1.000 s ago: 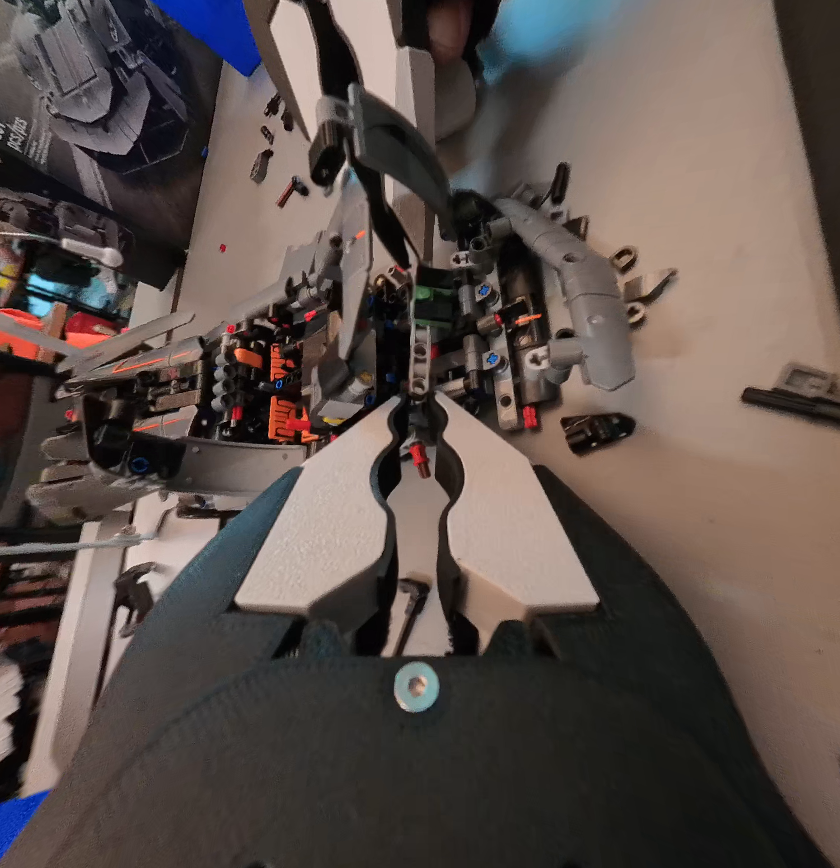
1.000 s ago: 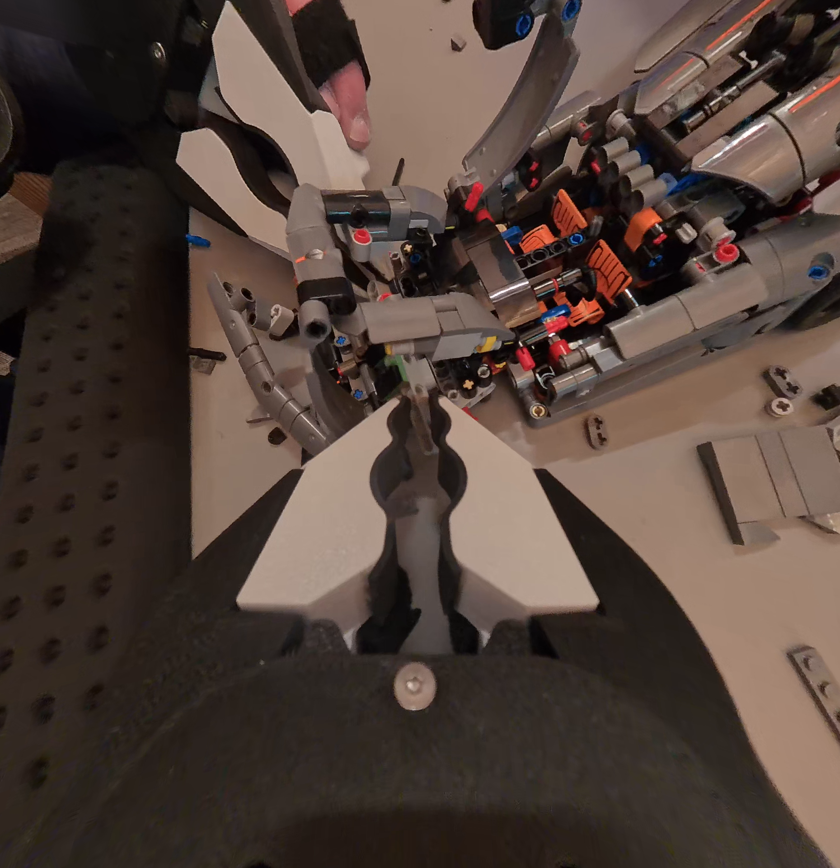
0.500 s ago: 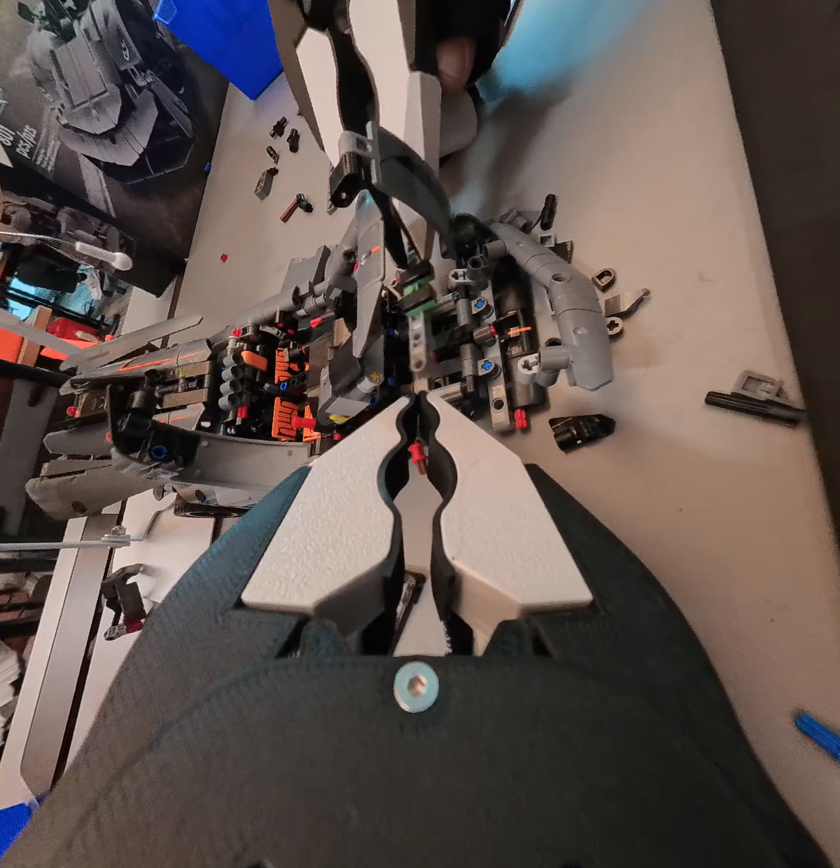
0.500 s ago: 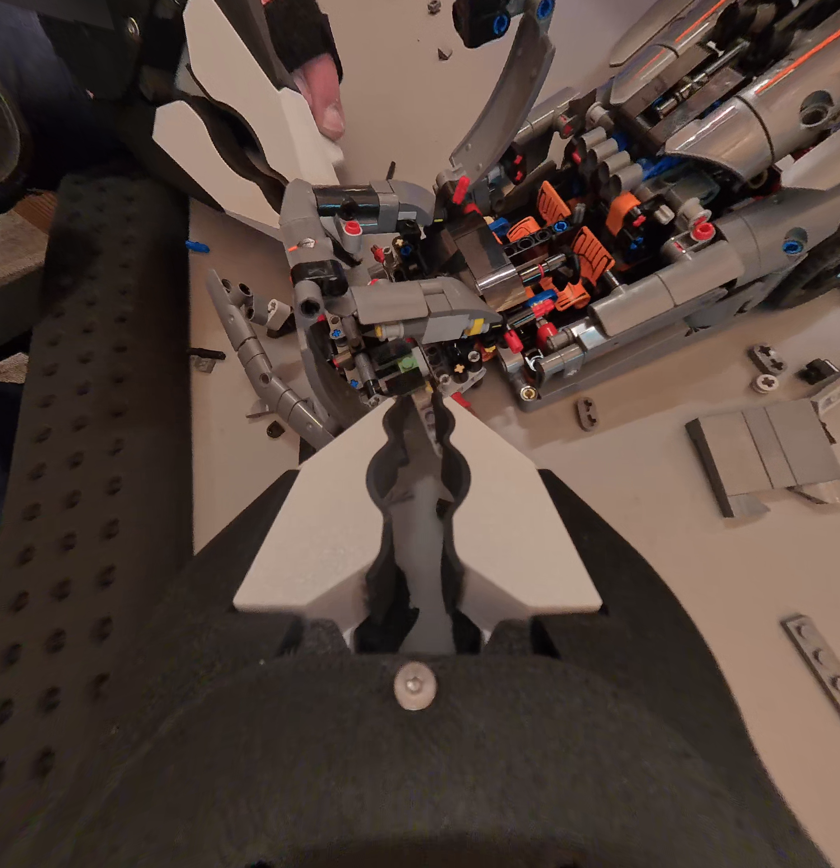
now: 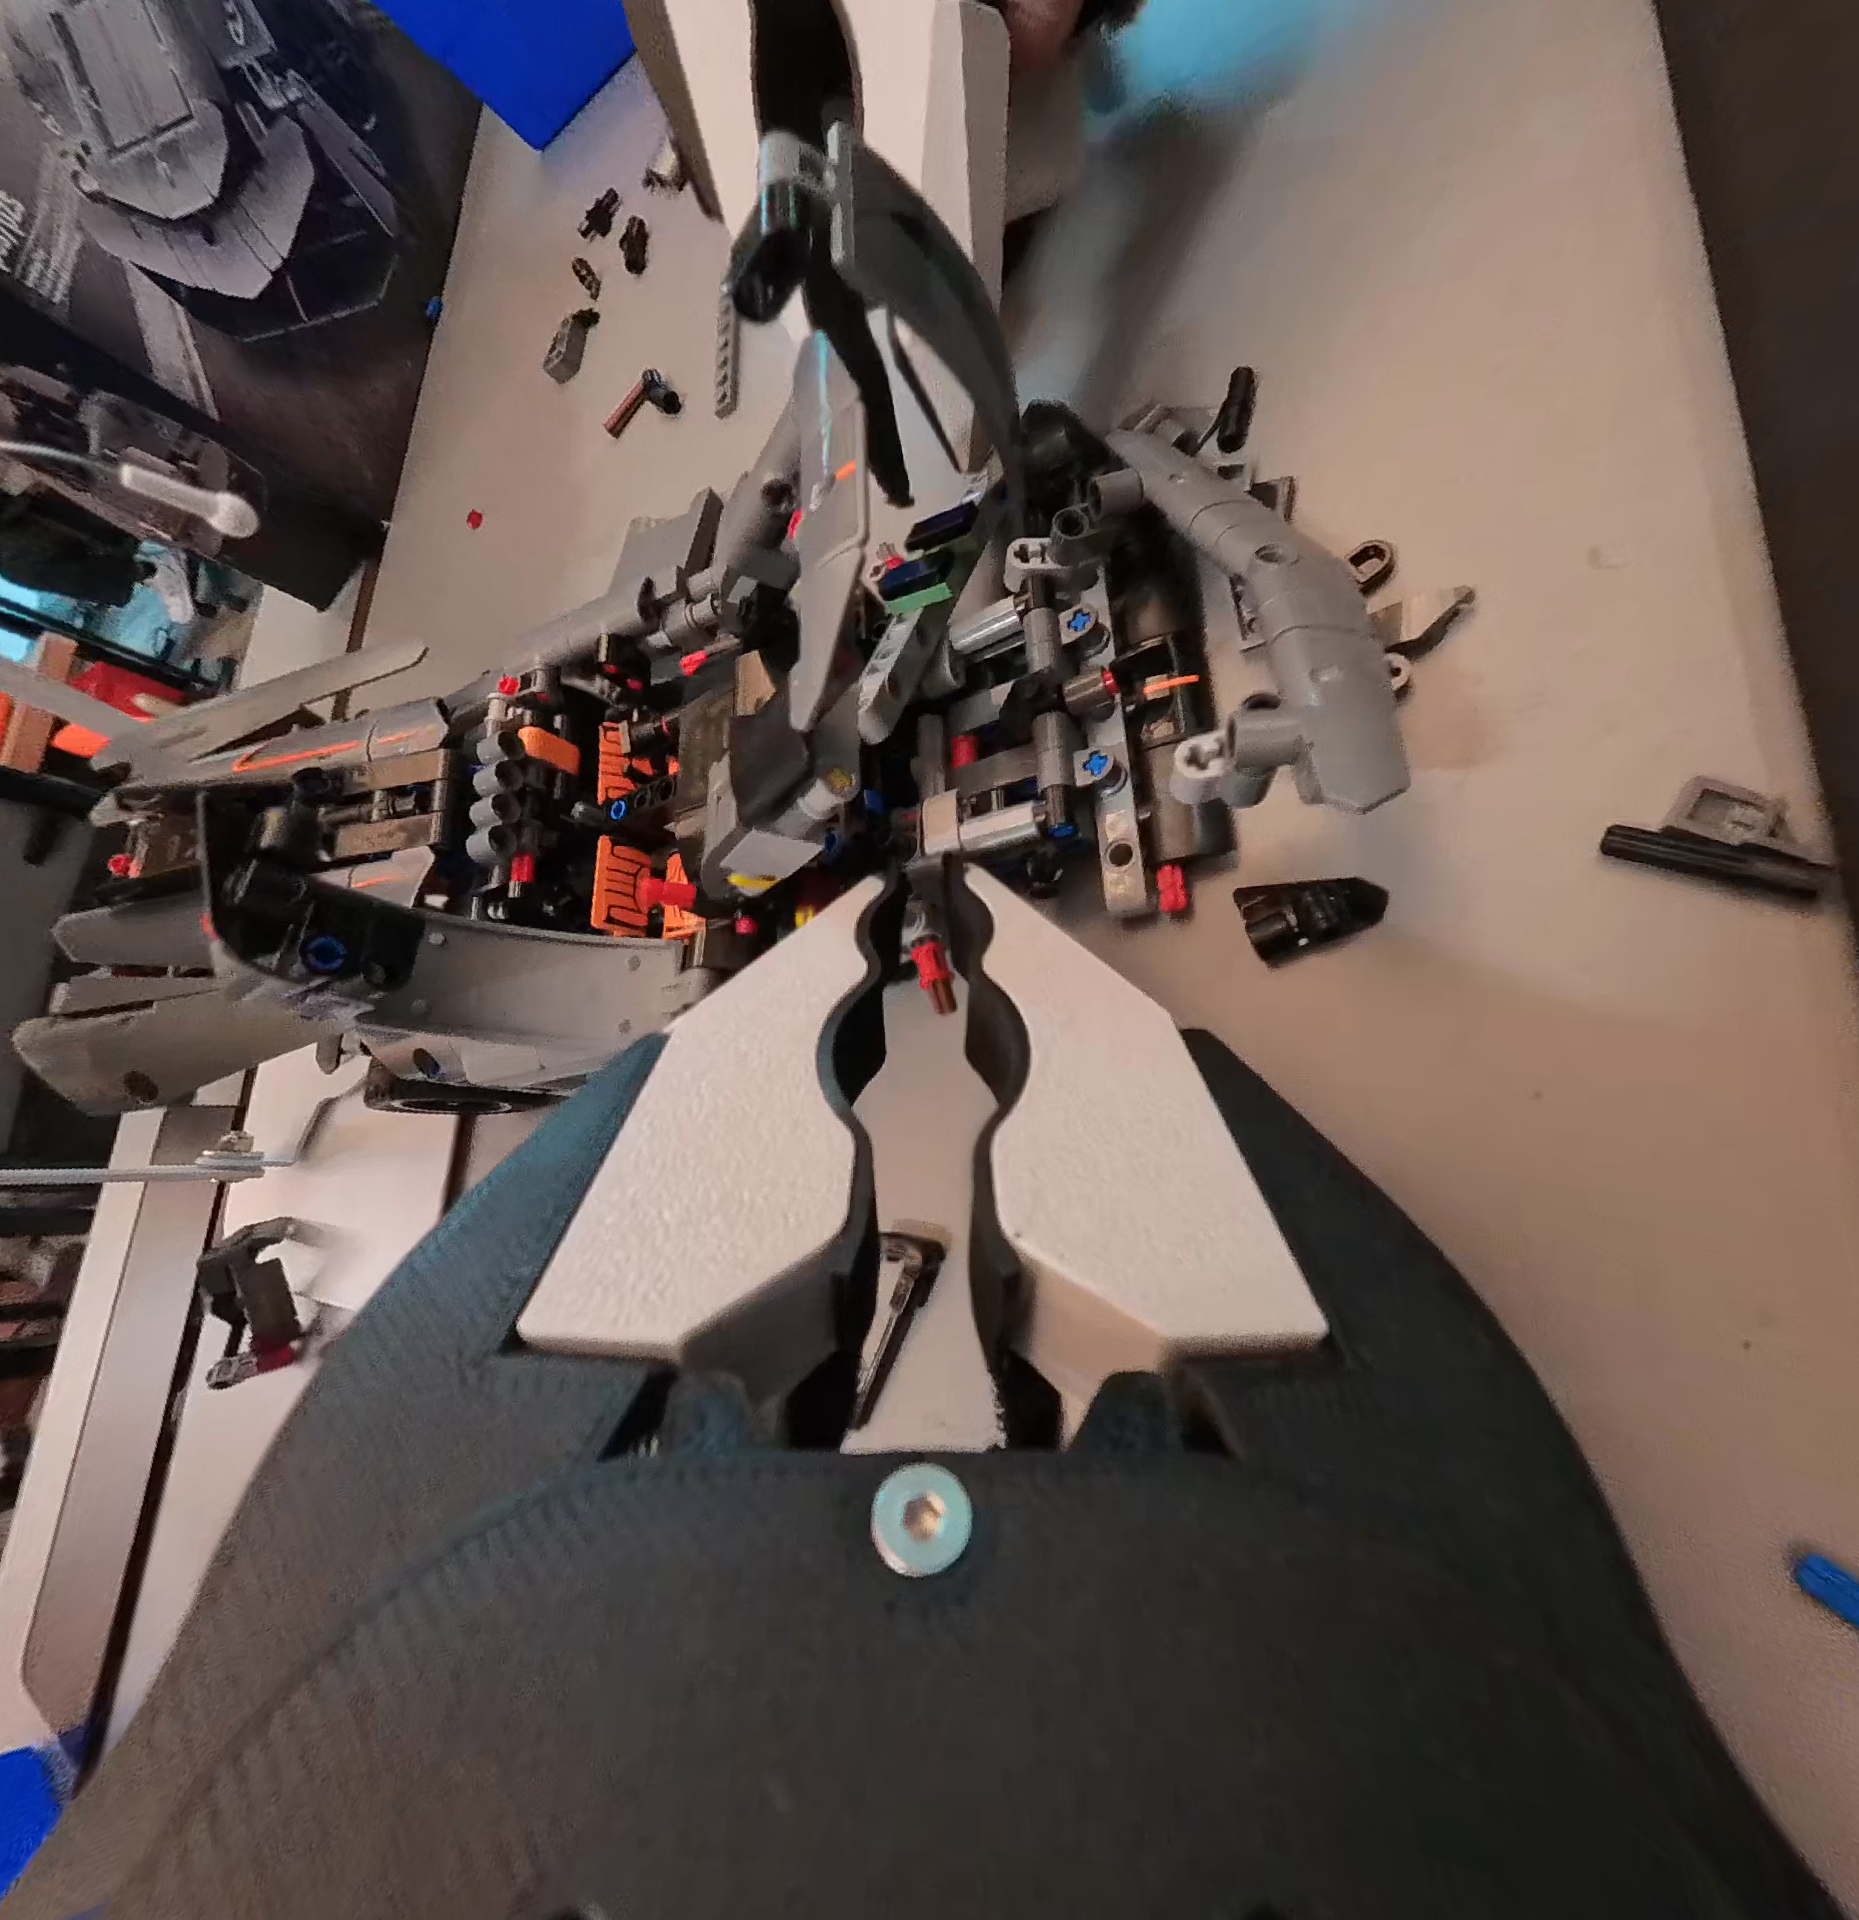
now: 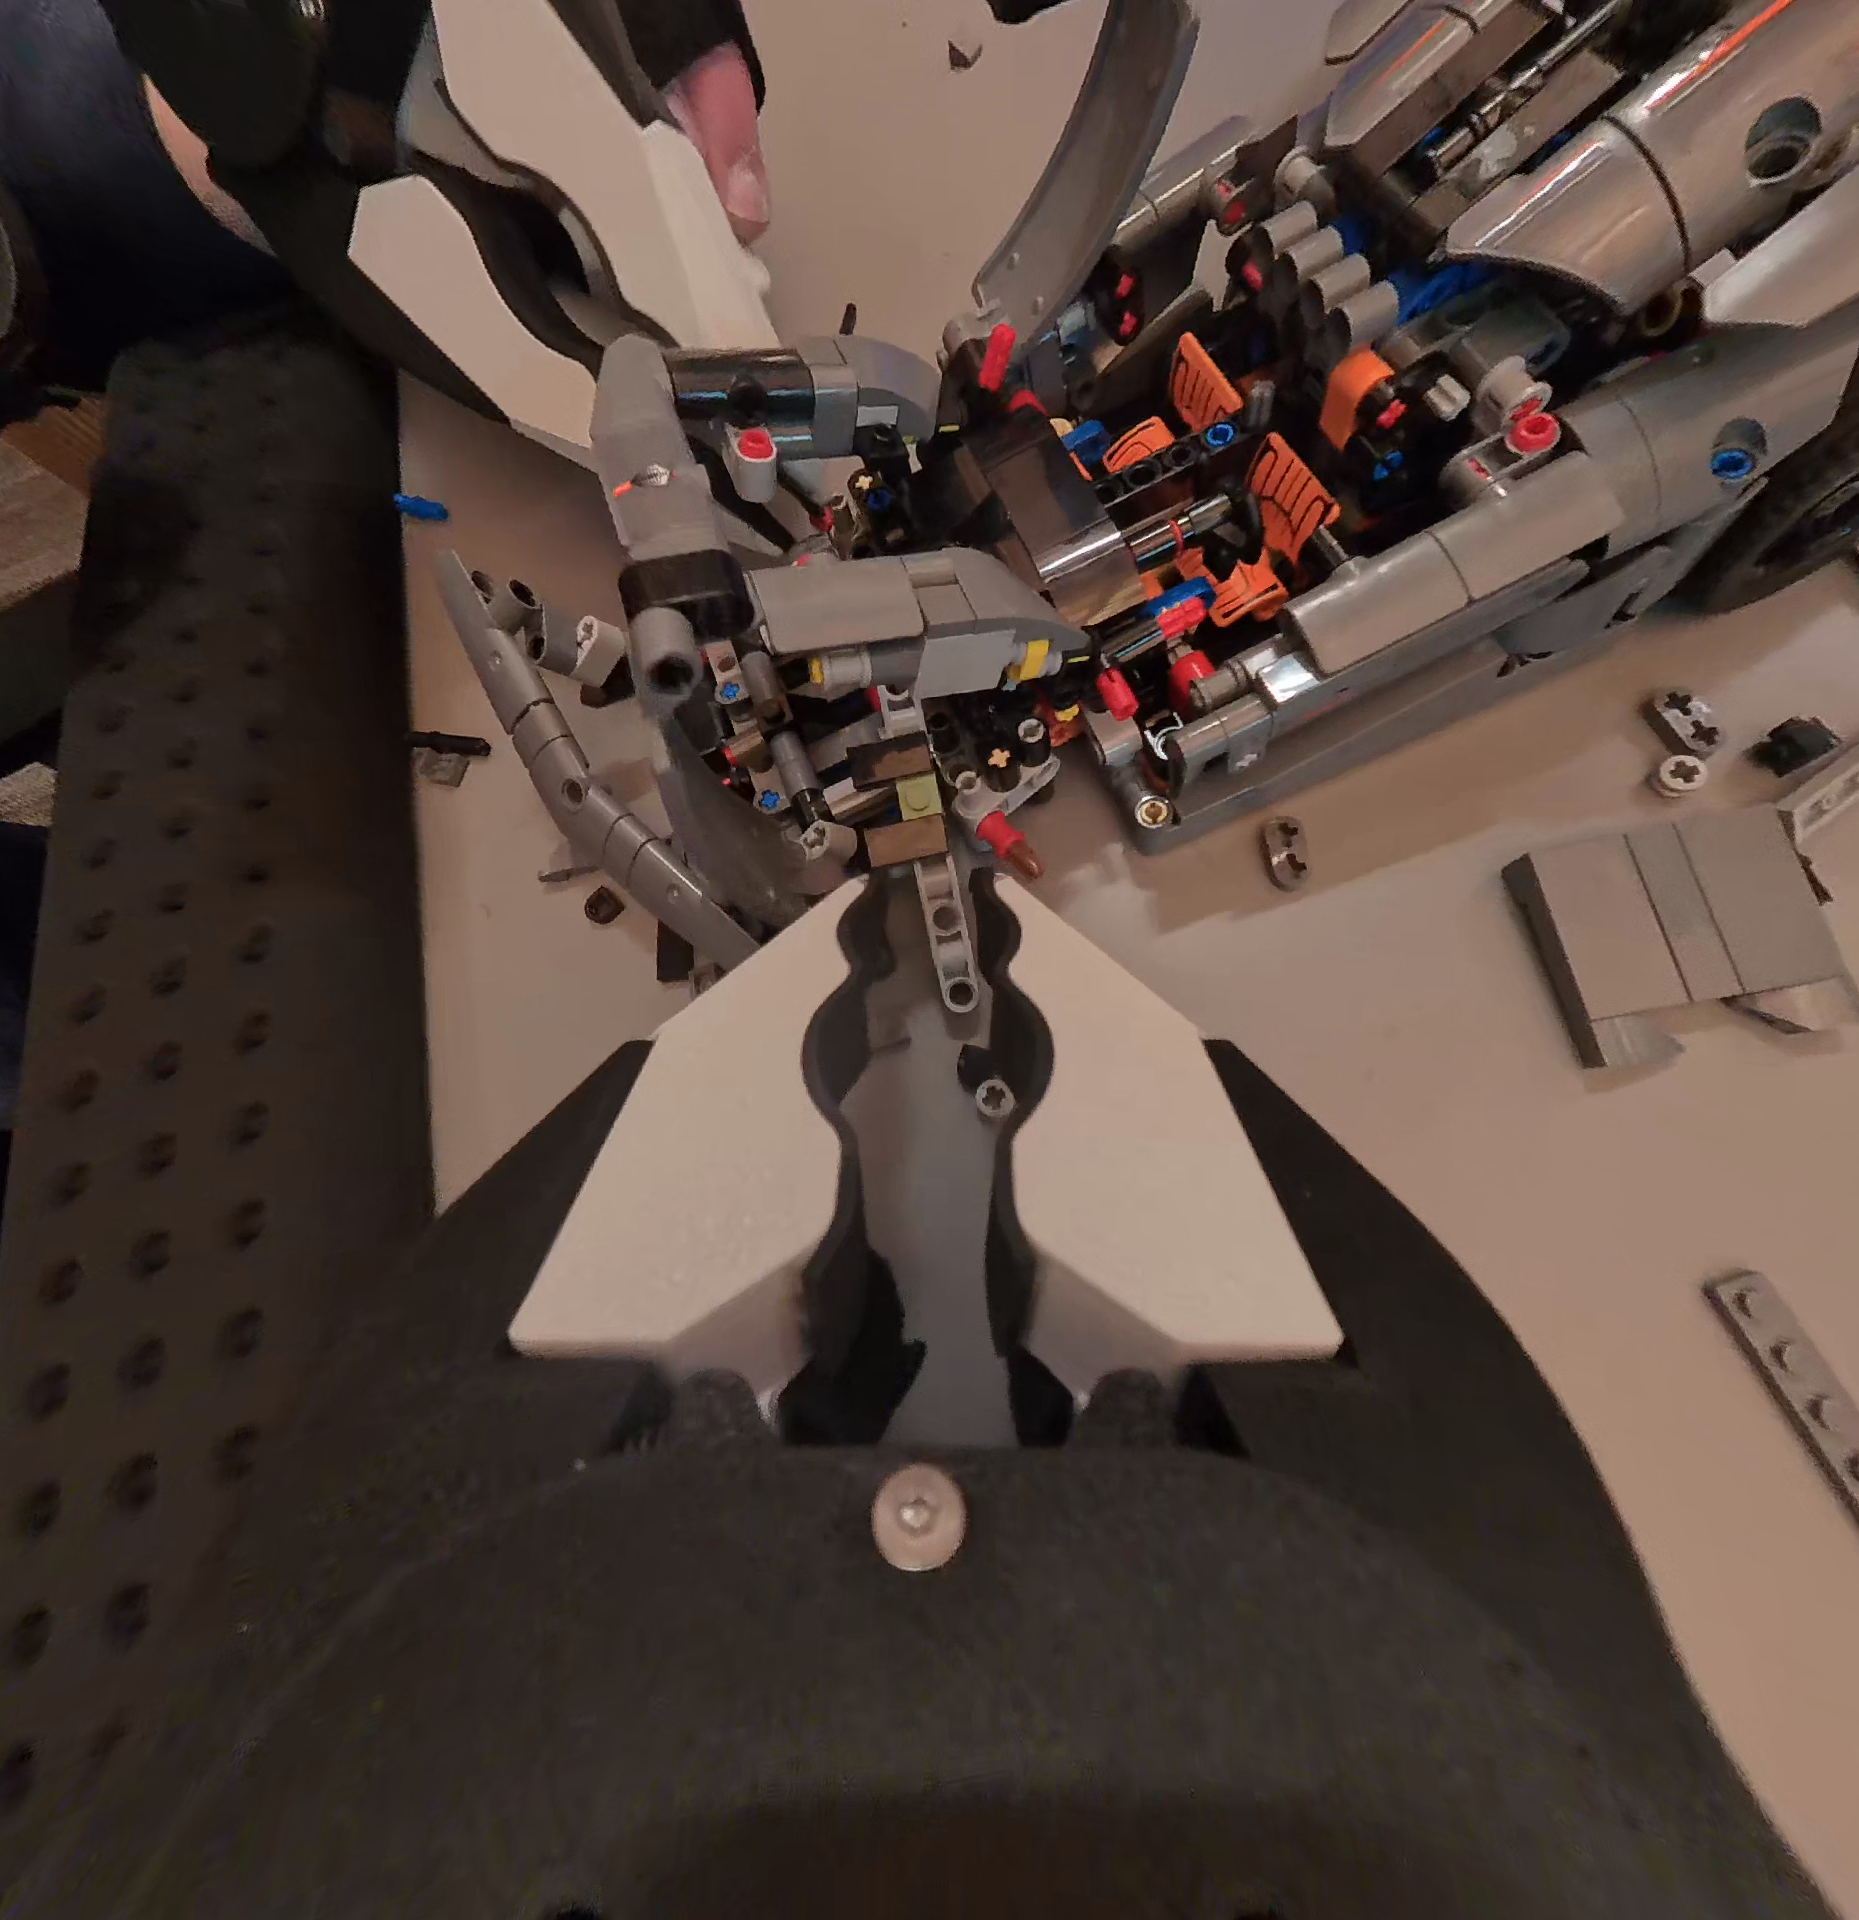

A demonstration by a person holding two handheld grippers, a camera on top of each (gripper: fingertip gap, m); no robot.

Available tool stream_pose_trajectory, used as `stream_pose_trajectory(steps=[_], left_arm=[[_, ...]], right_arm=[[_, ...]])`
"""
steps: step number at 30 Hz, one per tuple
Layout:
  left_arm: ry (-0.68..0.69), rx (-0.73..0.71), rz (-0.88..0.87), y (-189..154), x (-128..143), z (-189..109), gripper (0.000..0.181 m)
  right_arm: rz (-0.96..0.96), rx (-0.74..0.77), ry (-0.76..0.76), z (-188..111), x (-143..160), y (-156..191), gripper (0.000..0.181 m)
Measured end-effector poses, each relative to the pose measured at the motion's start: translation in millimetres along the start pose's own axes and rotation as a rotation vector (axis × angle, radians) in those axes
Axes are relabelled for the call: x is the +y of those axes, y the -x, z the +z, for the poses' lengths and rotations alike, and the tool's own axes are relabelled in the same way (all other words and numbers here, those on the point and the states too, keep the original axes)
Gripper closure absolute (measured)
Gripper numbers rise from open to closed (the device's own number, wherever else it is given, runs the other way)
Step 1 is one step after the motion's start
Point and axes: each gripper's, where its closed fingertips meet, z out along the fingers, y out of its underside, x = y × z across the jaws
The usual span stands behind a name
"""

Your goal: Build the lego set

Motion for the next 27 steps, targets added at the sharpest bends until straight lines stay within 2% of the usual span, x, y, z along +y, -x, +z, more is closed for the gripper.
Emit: stream_pose_trajectory(steps=[5, 11, 15, 20, 21, 24, 27], left_arm=[[0.024, 0.016, 0.008, -2, 5, -1, 0.166], [0.009, 0.01, -0.002, 0, 5, -3, 0.164], [-0.012, -0.076, 0.032, 12, -3, -8, 0.16], [0.013, -0.174, 0.13, 22, -10, -5, 0.139], [0.032, -0.188, 0.15, 24, -8, -3, 0.139], [0.026, -0.232, 0.193, 31, -14, -4, 0.158], [0.014, -0.199, 0.171, 31, -17, -2, 0.16]], right_arm=[[-0.011, 0.029, 0.022, -2, 5, -5, 0.166], [-0.009, 0.037, 0.034, -7, 12, -5, 0.166], [-0.044, 0.061, 0.093, -2, 21, -4, 0.168], [-0.062, 0.051, 0.067, 1, 16, 0, 0.181], [-0.074, 0.051, 0.07, 2, 16, 1, 0.181], [-0.088, 0.055, 0.07, 3, 15, 2, 0.181], [-0.083, 0.054, 0.068, 2, 15, 1, 0.181]])
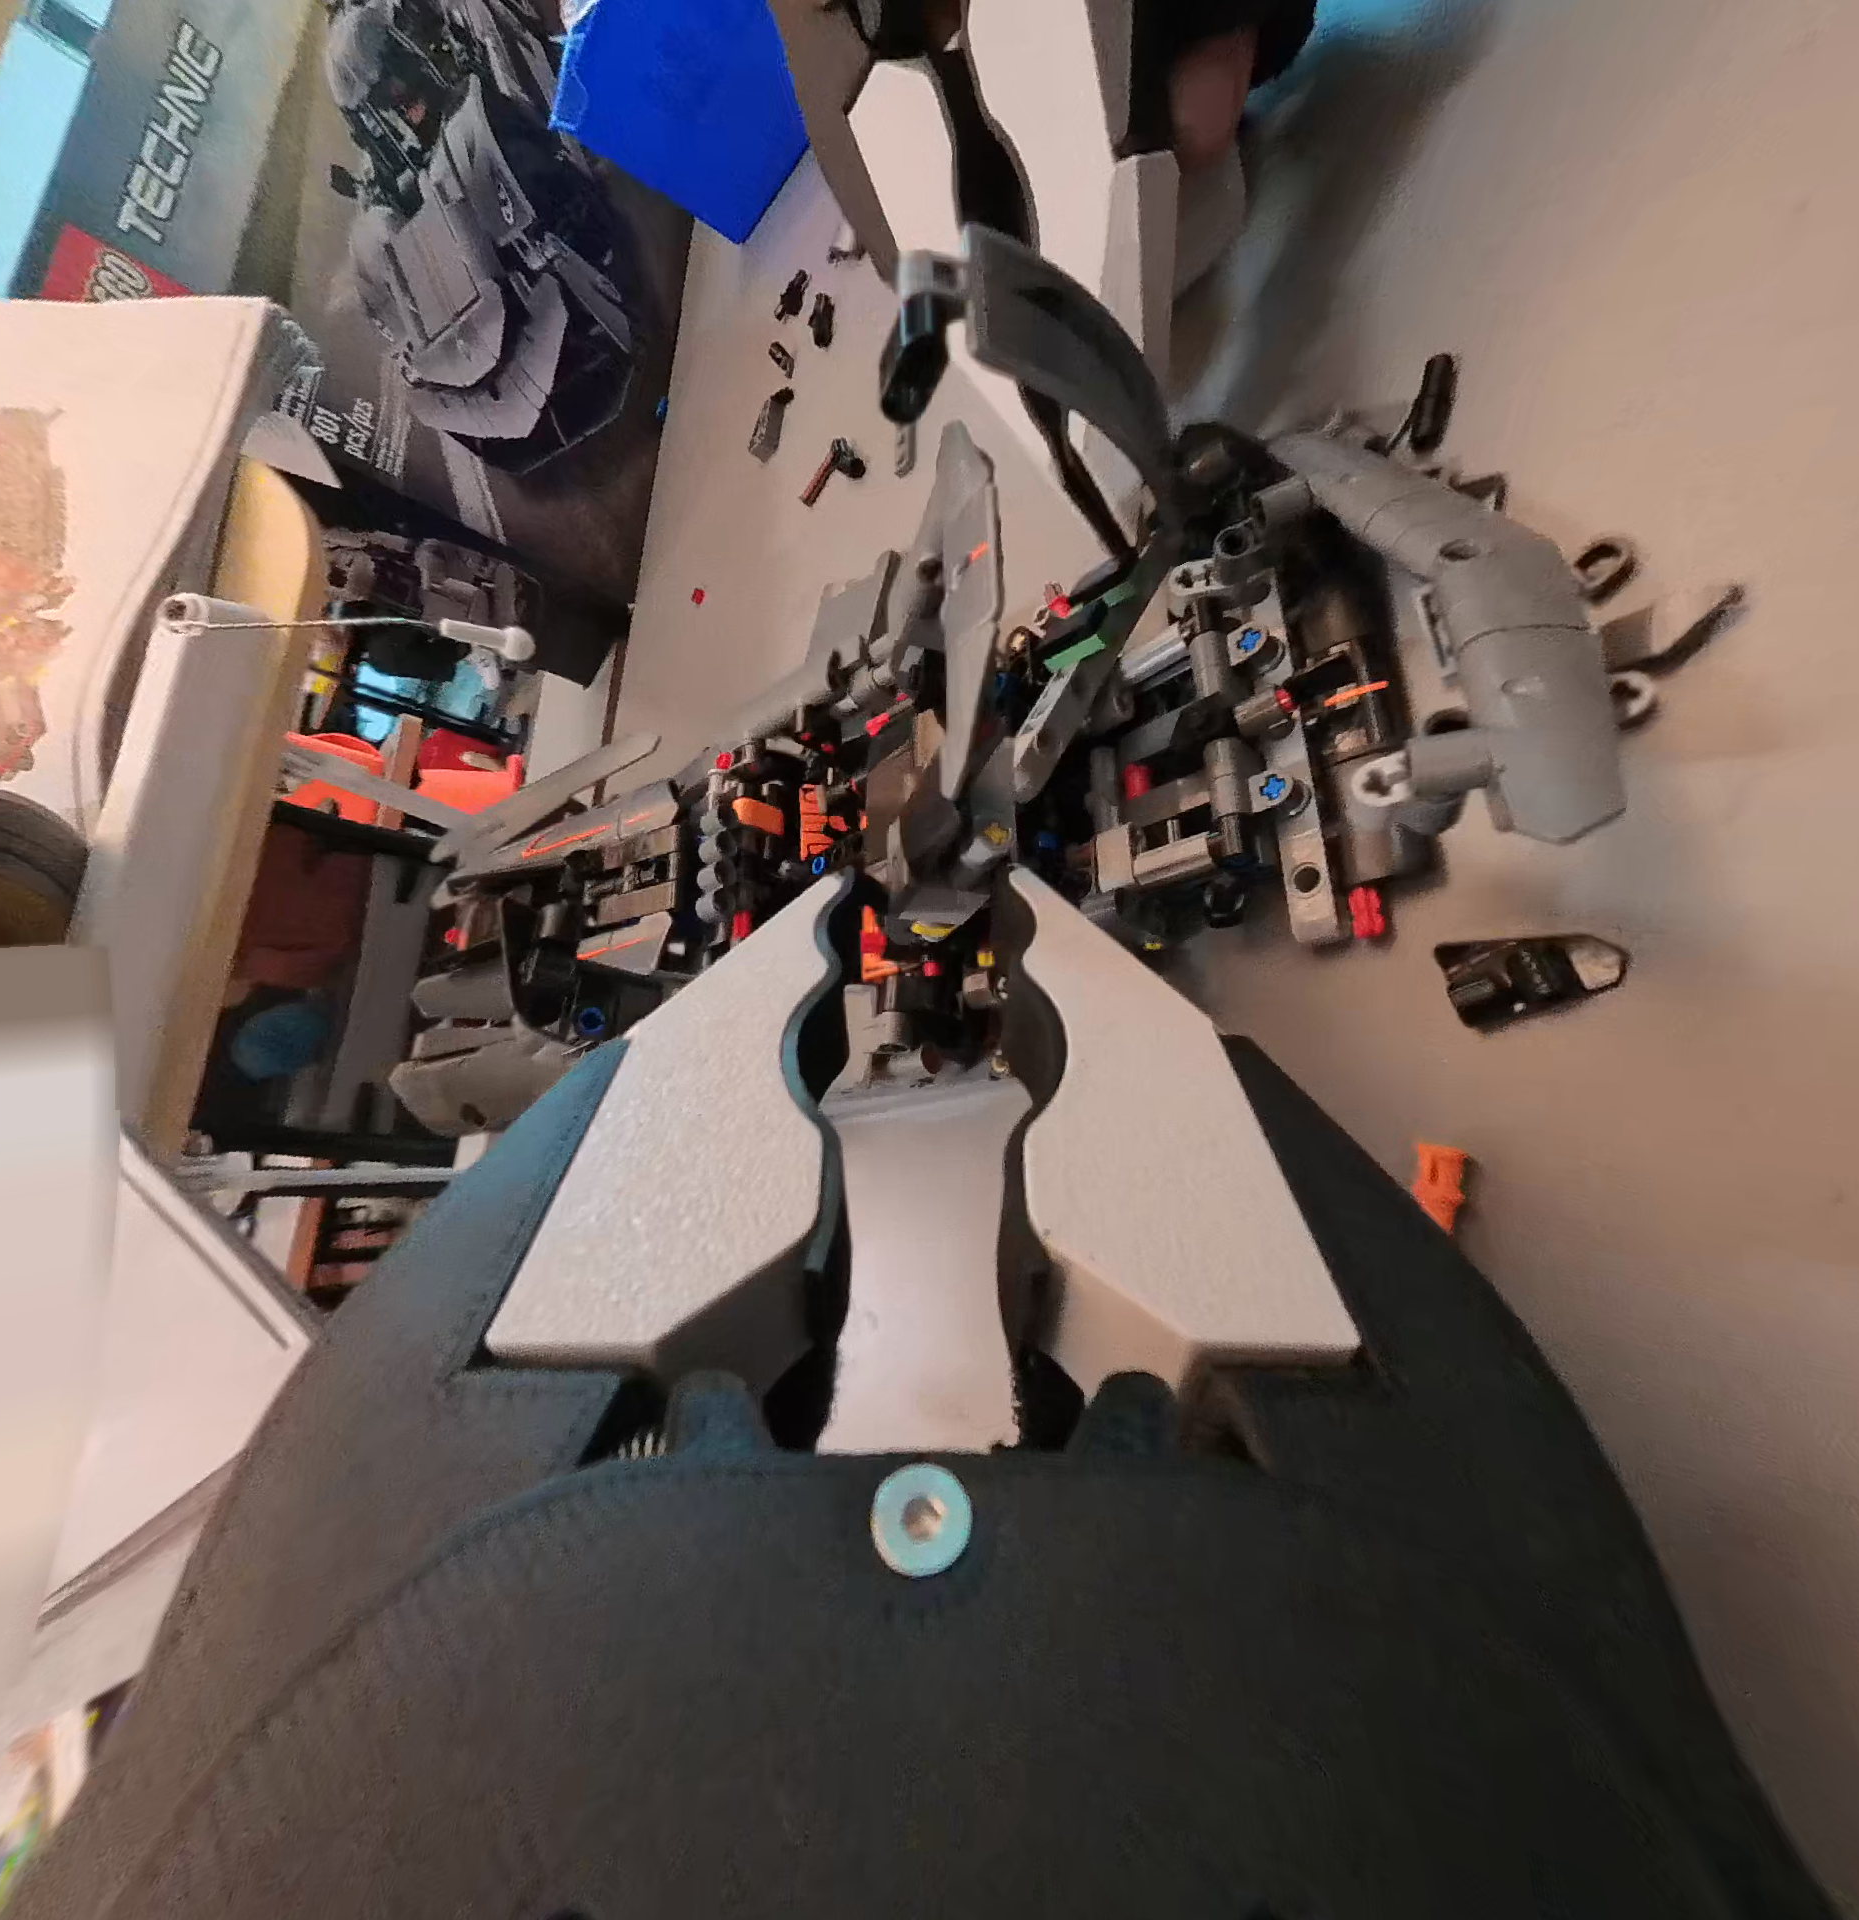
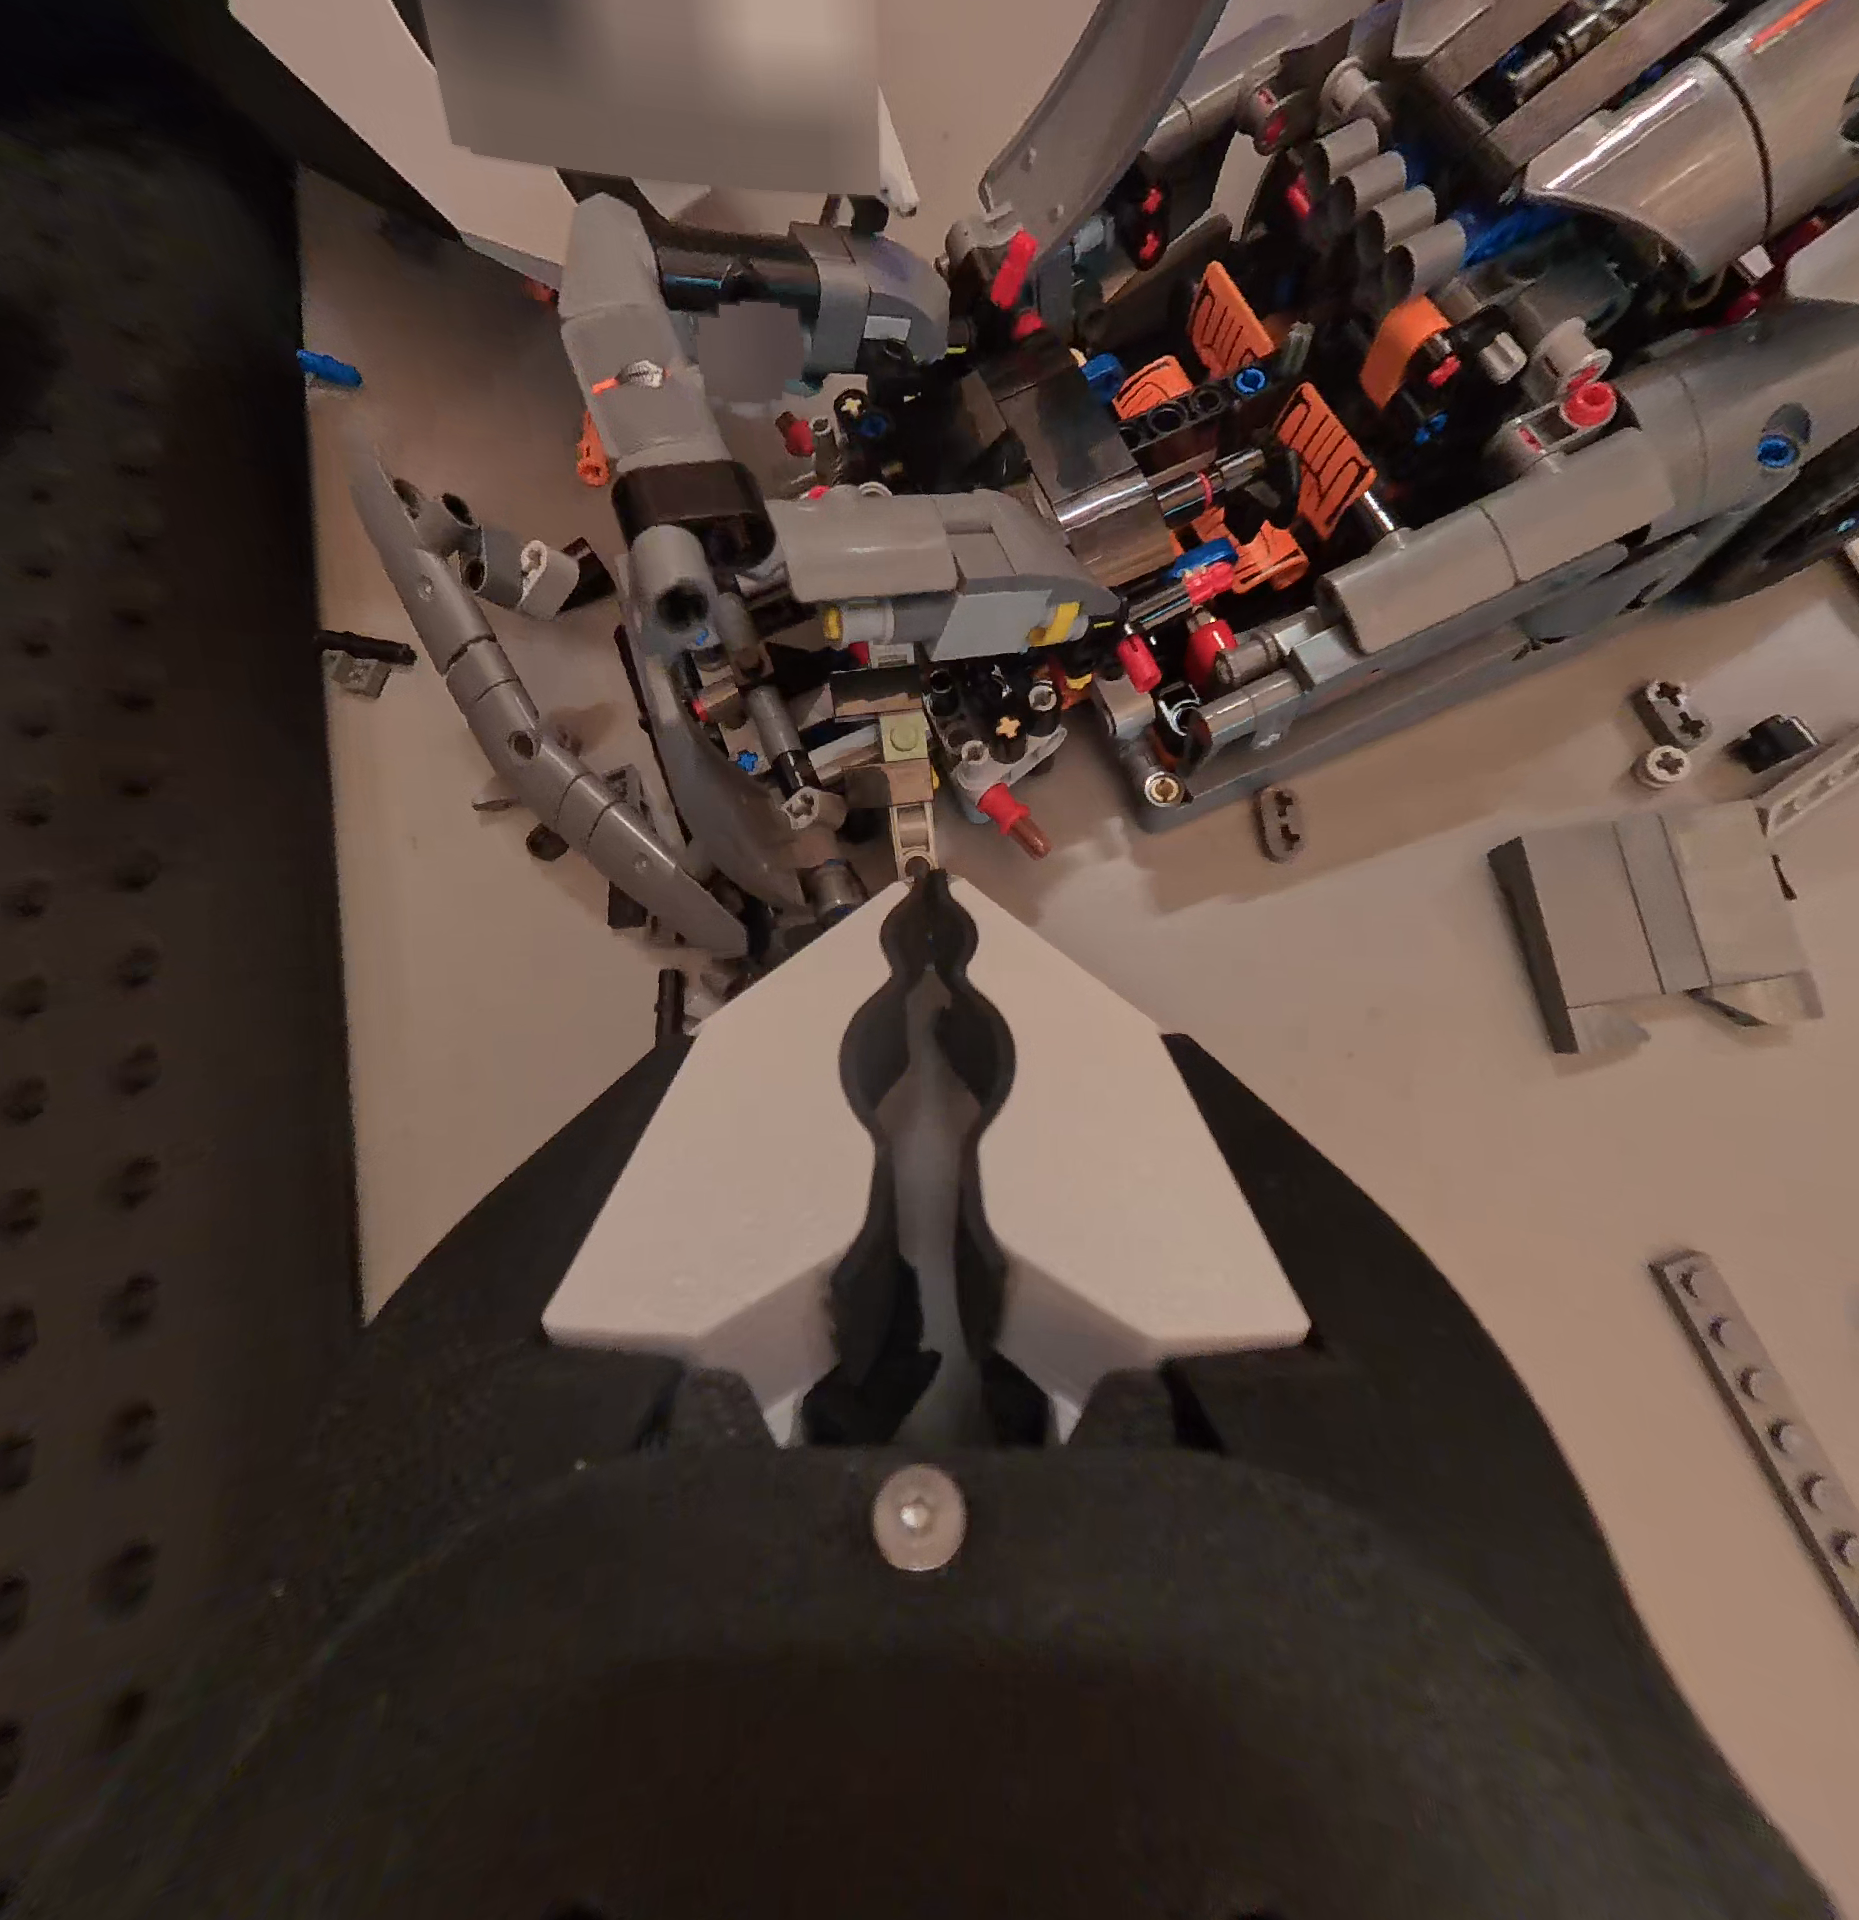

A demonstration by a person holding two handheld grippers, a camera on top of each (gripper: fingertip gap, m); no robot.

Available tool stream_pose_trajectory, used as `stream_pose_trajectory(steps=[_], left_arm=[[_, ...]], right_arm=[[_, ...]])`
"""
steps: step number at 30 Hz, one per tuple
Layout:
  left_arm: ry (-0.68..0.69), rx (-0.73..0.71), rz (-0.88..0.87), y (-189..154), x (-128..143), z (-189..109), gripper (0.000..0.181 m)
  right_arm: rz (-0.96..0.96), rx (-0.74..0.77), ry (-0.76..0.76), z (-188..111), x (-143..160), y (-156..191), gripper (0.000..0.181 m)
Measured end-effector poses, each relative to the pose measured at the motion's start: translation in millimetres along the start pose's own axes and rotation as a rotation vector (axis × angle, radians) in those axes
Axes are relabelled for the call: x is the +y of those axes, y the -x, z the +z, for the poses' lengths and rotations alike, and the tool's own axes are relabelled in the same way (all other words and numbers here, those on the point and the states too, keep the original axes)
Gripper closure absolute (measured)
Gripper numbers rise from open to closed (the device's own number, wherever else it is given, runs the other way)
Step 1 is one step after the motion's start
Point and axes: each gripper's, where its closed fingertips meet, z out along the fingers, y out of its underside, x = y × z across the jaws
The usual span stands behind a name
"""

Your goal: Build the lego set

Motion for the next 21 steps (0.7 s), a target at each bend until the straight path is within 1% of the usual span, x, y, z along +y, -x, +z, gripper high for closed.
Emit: stream_pose_trajectory(steps=[4, 7, 11, 16, 19, 21], left_arm=[[0.002, 0.042, -0.017, 0, -3, 3, 0.161], [-0.012, 0.077, -0.048, 0, -8, 6, 0.161], [-0.046, 0.16, -0.187, 1, -11, 13, 0.161], [-0.061, 0.193, -0.278, -1, -11, 19, 0.157], [-0.06, 0.163, -0.263, 0, -12, 21, 0.157], [-0.075, 0.151, -0.249, 0, -12, 21, 0.157]], right_arm=[[-0.026, 0.024, -0.012, -6, -3, -2, 0.181], [-0.016, 0.034, -0.001, -9, 0, -6, 0.181], [0.001, 0.047, 0.009, -12, 7, -11, 0.181], [0.022, 0.081, 0.005, -18, 9, -20, 0.181], [0.072, 0.077, -0.031, -27, 7, -23, 0.174], [0.064, 0.093, -0.026, -30, 10, -26, 0.165]])
